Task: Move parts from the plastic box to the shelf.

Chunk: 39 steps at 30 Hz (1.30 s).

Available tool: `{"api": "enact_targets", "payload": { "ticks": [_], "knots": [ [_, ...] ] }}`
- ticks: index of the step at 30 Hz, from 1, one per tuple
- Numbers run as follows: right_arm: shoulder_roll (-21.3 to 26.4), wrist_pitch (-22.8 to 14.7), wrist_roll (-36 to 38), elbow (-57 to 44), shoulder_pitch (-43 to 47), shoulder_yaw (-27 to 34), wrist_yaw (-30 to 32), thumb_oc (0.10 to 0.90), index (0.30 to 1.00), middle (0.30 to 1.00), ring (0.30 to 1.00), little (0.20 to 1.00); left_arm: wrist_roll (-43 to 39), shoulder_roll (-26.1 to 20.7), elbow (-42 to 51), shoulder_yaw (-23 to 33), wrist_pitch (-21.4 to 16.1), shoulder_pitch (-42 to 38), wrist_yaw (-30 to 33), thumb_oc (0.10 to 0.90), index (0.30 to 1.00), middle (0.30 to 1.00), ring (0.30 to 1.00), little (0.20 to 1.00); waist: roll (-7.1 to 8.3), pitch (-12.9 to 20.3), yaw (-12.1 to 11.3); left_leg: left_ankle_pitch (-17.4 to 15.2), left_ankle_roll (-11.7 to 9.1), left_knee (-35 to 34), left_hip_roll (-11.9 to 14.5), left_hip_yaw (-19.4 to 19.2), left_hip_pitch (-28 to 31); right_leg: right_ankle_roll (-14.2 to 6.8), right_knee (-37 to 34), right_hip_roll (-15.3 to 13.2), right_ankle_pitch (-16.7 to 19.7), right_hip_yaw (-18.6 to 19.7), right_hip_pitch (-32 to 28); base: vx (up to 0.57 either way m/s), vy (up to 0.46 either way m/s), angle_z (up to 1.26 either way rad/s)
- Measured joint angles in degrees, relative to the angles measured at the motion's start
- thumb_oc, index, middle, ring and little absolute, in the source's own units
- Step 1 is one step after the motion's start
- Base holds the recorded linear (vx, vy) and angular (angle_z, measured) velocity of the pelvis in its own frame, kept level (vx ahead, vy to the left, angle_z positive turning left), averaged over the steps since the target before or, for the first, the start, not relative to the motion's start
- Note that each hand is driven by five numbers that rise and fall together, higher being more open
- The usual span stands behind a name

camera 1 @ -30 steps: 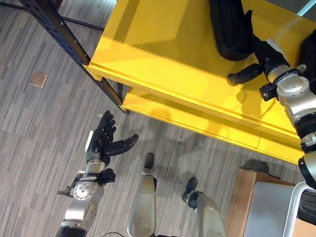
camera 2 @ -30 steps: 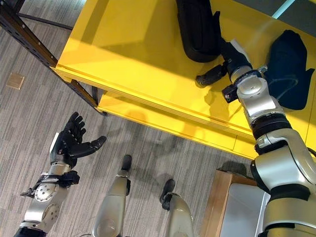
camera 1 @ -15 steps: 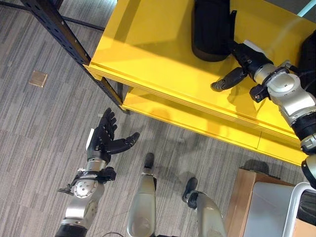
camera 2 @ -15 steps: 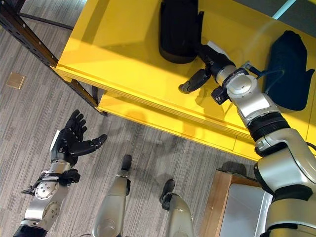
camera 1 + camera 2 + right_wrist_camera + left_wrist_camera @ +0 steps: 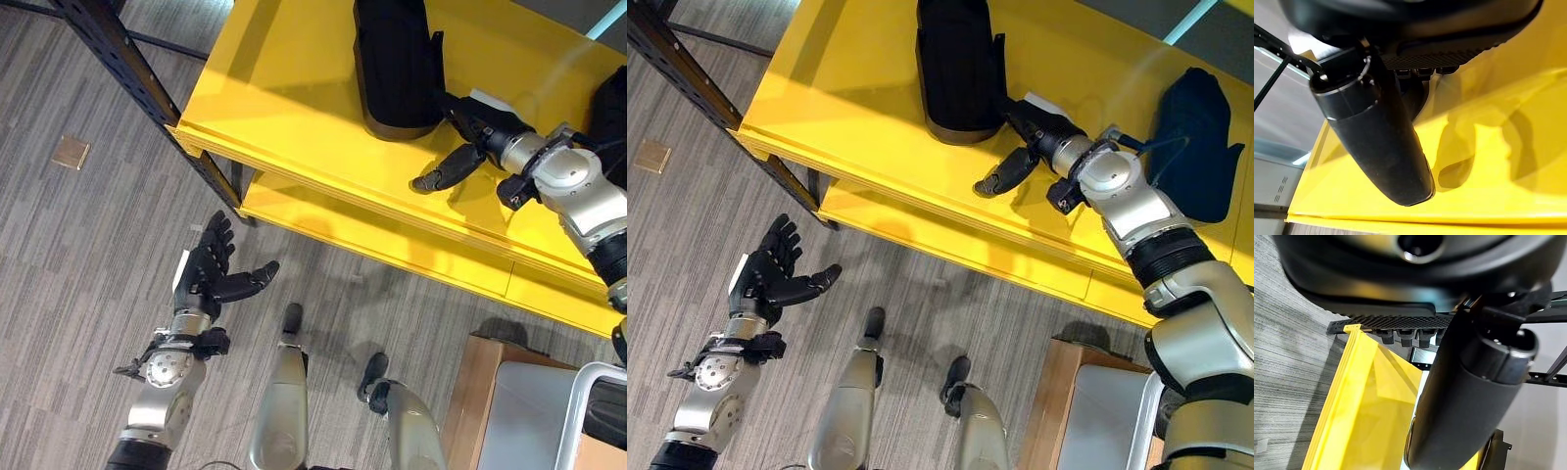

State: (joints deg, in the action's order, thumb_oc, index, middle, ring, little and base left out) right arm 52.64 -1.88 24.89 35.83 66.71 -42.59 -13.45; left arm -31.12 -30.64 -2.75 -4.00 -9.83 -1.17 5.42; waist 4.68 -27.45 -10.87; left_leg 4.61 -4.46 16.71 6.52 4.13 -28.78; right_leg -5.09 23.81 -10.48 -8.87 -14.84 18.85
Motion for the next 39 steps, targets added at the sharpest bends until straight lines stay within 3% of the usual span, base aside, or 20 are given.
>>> {"api": "enact_targets", "payload": {
  "ticks": [10,14,17,25,39],
  "knots": [
    [1.0,-1.54,0.01,-1.86,-3.1,0.81,-0.33,0.9,1.0,1.0,1.0,1.0,0.01,-0.04,0.0,-0.03,0.25,-0.14,-1.1,0.9,1.0,1.0,1.0,1.0,0.63,0.01,0.62,0.02,0.08,0.16,0.07,-0.04,0.03,-0.05,-0.61,0.15,0.51,0.04,-0.3,0.0,0.0,0.0],
    [-0.58,-3.53,0.69,-2.43,-10.63,8.93,0.27,0.9,1.0,1.0,1.0,1.0,0.03,-0.03,0.0,0.0,0.76,0.31,-1.08,0.9,1.0,1.0,1.0,1.0,0.7,0.03,1.11,0.01,0.16,0.22,0.23,-0.36,0.33,0.03,-0.67,0.21,0.68,0.33,-0.45,-0.01,-0.003,-0.04],
    [-4.3,-3.72,3.37,-2.24,-14.68,14.57,2.46,0.9,1.0,1.0,1.0,1.0,0.02,-0.03,-0.01,0.05,0.84,0.22,-0.71,0.9,1.0,1.0,1.0,1.0,1.02,0.15,1.49,-0.03,0.19,0.22,0.35,-0.57,0.56,0.11,-1.06,0.26,0.74,0.54,-0.54,-0.02,0.005,-0.05],
    [-6.33,-1.78,6.91,-3.96,-15.14,16.02,5.65,0.9,1.0,1.0,1.0,1.0,0.02,-0.05,0.0,0.31,1.16,0.74,0.57,0.9,1.0,1.0,1.0,1.0,1.28,0.15,2.25,-0.22,0.45,0.24,0.43,-1.1,0.51,-0.1,-1.82,0.37,1.29,1.18,-0.52,-0.01,-0.003,-0.03],
    [-10.91,-1.75,11.43,-5.98,-17.33,18.81,11.17,0.9,1.0,1.0,1.0,1.0,0.04,-0.12,0.01,0.37,1.24,0.77,2.74,0.9,1.0,1.0,1.0,1.0,1.84,0.02,2.8,-0.46,0.73,0.32,0.88,-1.71,0.4,-0.07,-2.99,0.84,2.21,1.8,-0.53,-0.01,-0.002,-0.03]
  ]
}}
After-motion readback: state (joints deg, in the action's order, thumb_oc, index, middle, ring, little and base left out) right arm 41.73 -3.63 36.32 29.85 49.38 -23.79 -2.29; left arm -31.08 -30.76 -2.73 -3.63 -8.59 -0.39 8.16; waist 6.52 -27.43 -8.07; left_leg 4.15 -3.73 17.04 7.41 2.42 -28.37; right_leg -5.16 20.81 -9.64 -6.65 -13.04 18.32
